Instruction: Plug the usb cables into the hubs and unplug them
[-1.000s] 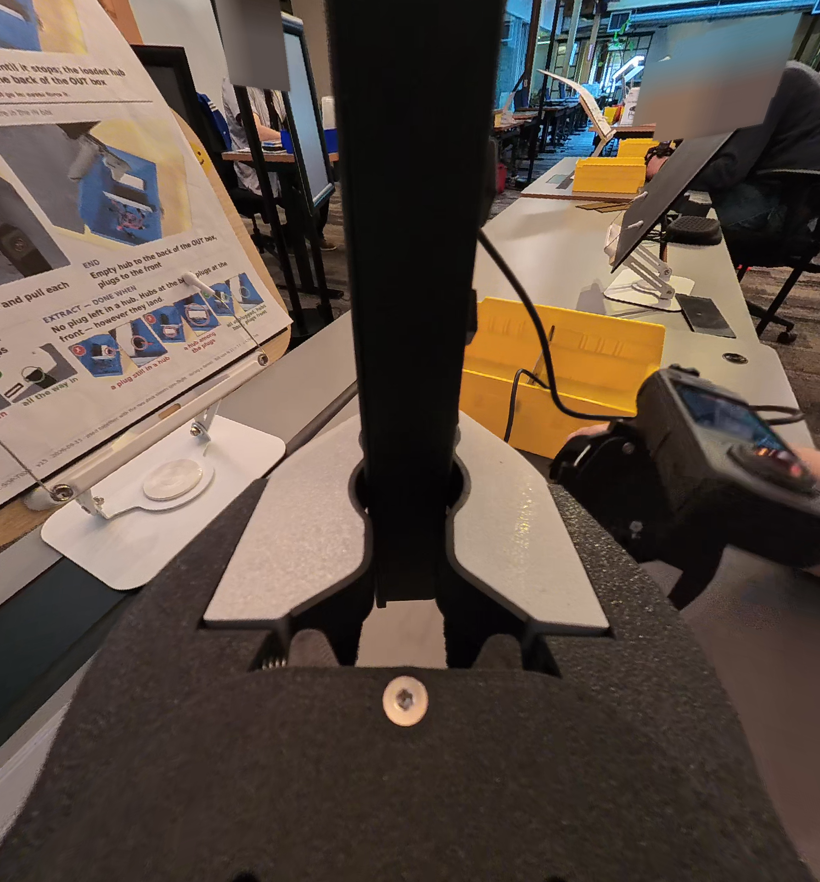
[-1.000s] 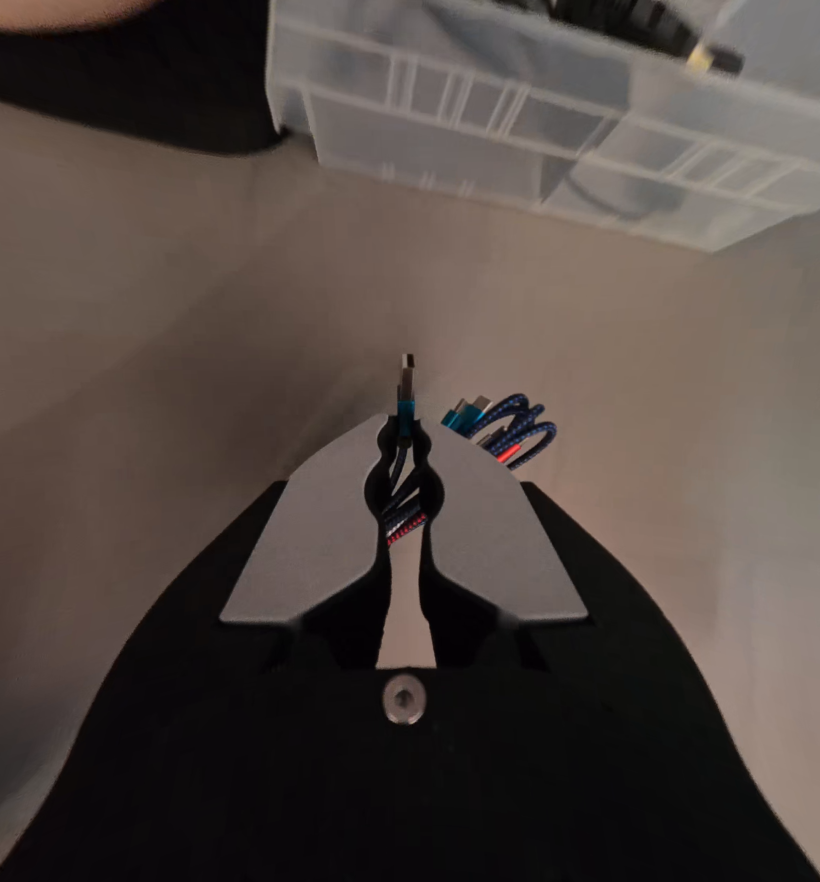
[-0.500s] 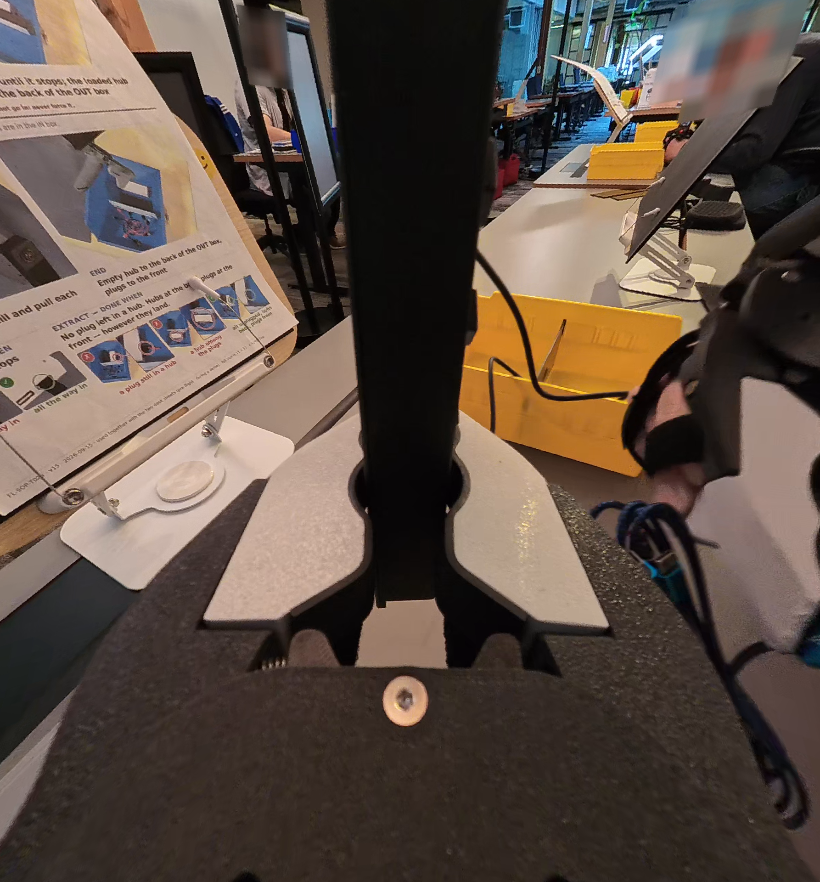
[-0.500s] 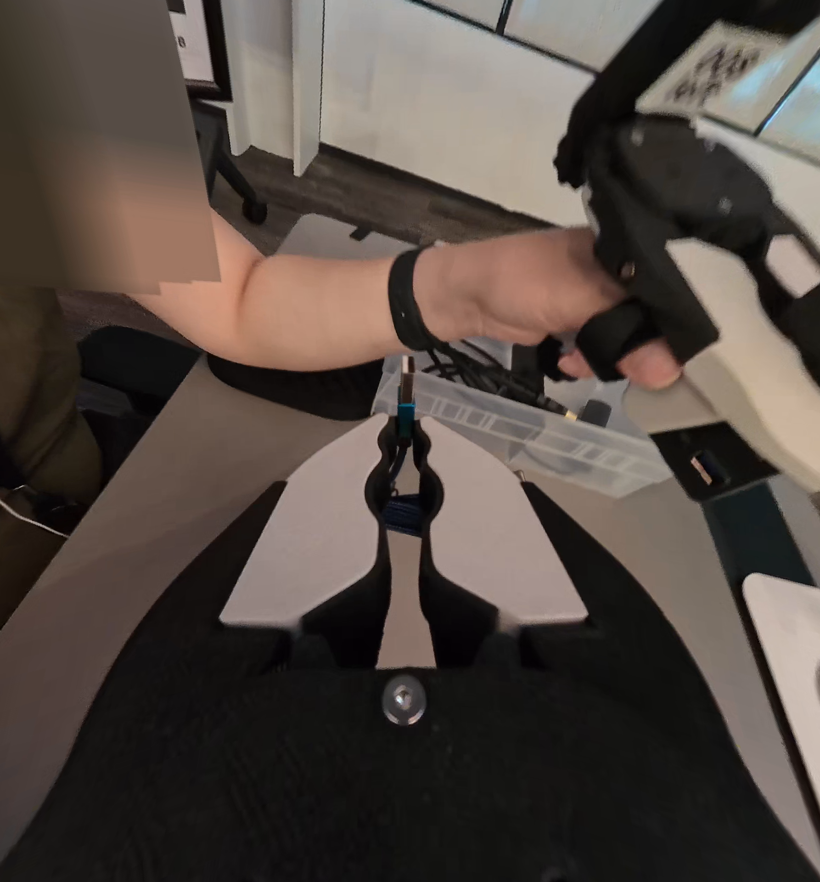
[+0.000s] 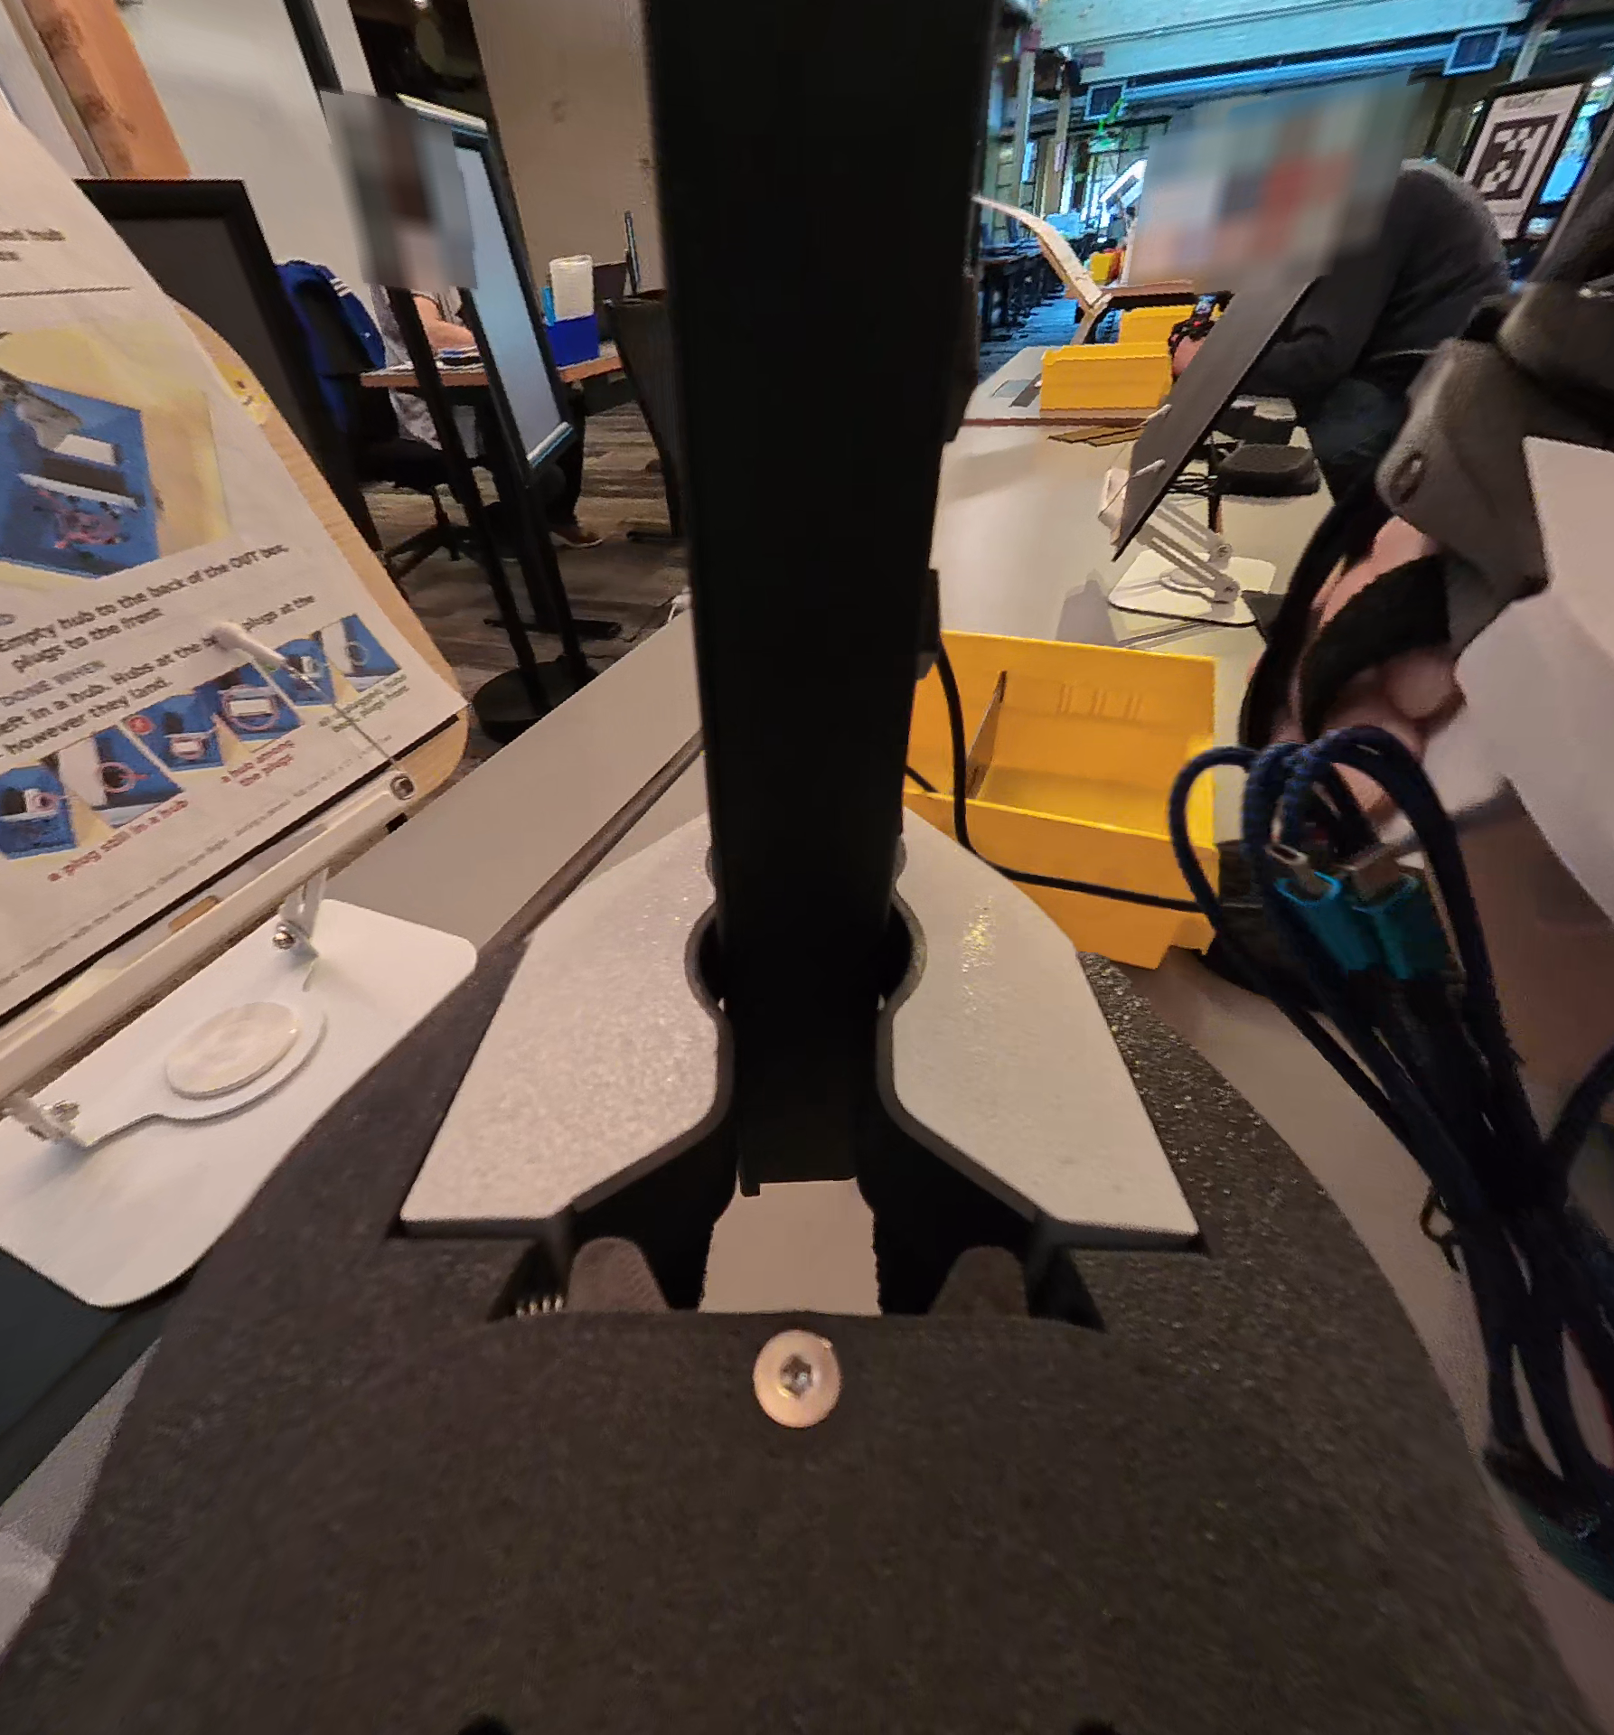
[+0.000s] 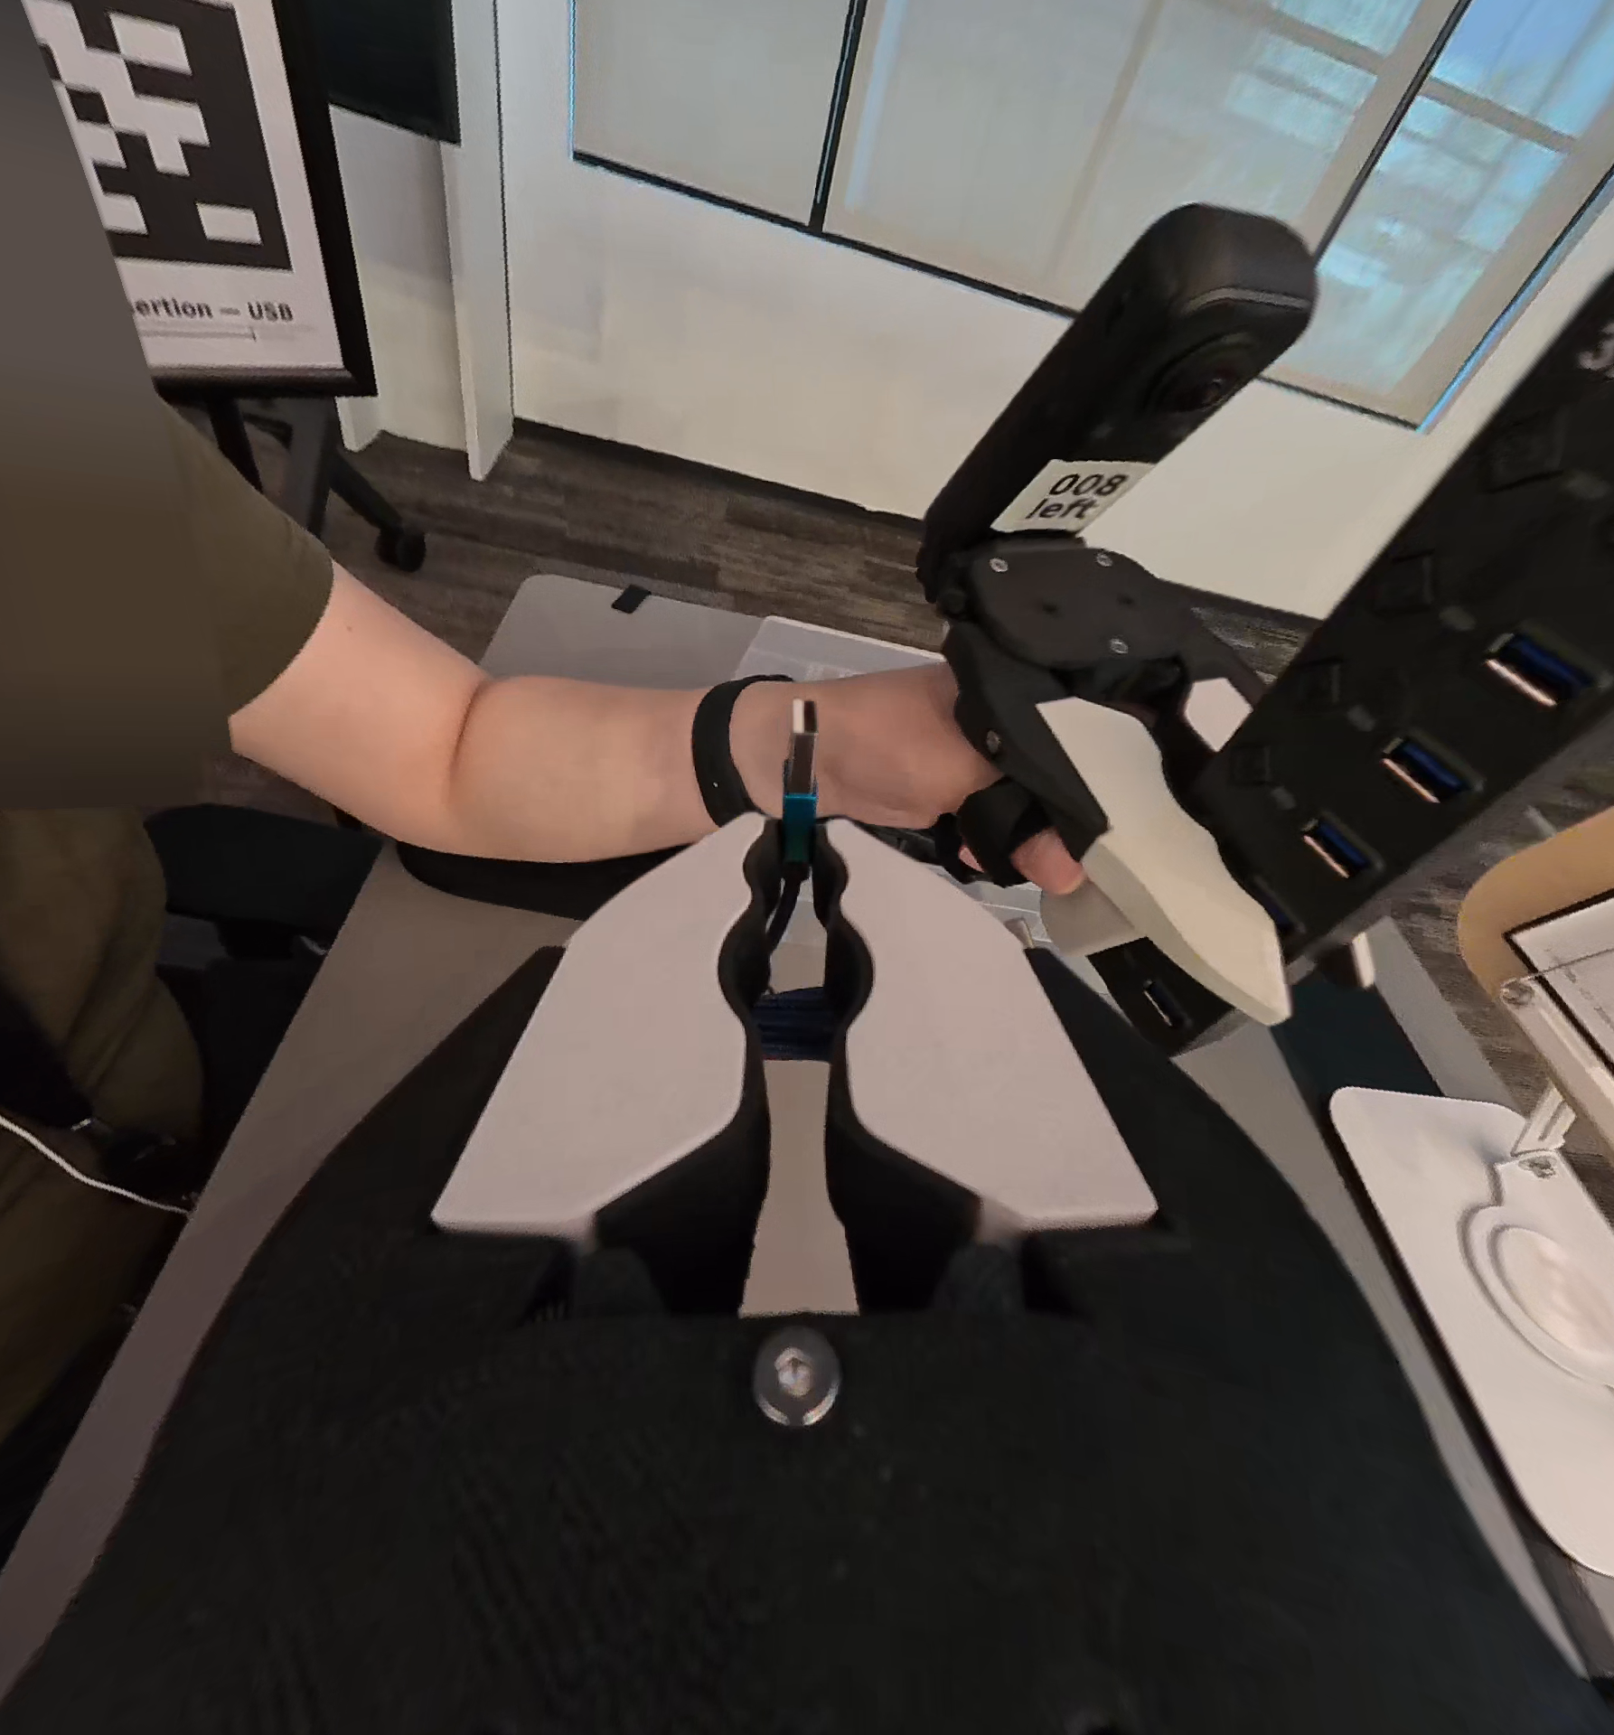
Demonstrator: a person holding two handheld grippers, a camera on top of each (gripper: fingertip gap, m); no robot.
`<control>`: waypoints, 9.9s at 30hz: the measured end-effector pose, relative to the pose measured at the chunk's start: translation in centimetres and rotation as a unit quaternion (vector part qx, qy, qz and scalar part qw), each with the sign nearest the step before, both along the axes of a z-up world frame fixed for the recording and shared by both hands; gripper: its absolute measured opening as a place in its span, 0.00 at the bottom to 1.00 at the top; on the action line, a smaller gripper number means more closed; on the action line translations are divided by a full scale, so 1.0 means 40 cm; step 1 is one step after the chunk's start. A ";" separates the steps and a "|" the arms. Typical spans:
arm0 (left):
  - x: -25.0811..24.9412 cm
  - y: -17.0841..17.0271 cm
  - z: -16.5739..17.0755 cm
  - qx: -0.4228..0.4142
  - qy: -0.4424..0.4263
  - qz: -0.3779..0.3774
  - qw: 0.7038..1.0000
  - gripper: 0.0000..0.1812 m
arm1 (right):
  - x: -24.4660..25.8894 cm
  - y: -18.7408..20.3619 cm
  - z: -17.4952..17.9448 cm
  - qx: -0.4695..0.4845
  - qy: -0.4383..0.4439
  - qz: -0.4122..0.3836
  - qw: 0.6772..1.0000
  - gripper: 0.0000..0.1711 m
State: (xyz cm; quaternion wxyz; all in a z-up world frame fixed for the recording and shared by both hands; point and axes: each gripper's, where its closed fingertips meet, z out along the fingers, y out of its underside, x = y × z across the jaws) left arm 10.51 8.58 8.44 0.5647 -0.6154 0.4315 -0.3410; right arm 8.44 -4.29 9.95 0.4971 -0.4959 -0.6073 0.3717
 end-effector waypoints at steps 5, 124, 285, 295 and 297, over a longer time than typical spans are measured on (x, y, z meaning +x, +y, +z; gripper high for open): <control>0.016 -0.009 -0.001 0.034 0.011 0.000 0.999 0.14 | 0.039 0.020 0.025 -0.081 0.044 0.022 0.996 0.04; -0.107 0.023 0.056 0.019 0.018 0.076 0.997 0.14 | -0.011 0.113 -0.621 0.212 -0.417 -0.414 0.781 0.06; -0.078 0.036 0.006 0.010 0.059 0.065 0.996 0.14 | -0.049 0.181 -0.610 -0.112 -0.380 -0.056 0.916 0.08; -0.074 0.035 0.004 0.011 0.062 0.064 0.996 0.14 | -0.050 0.180 -0.600 -0.127 -0.363 -0.059 0.921 0.08; -0.073 0.034 0.004 0.011 0.062 0.064 0.996 0.14 | -0.047 0.182 -0.604 -0.131 -0.366 -0.061 0.919 0.08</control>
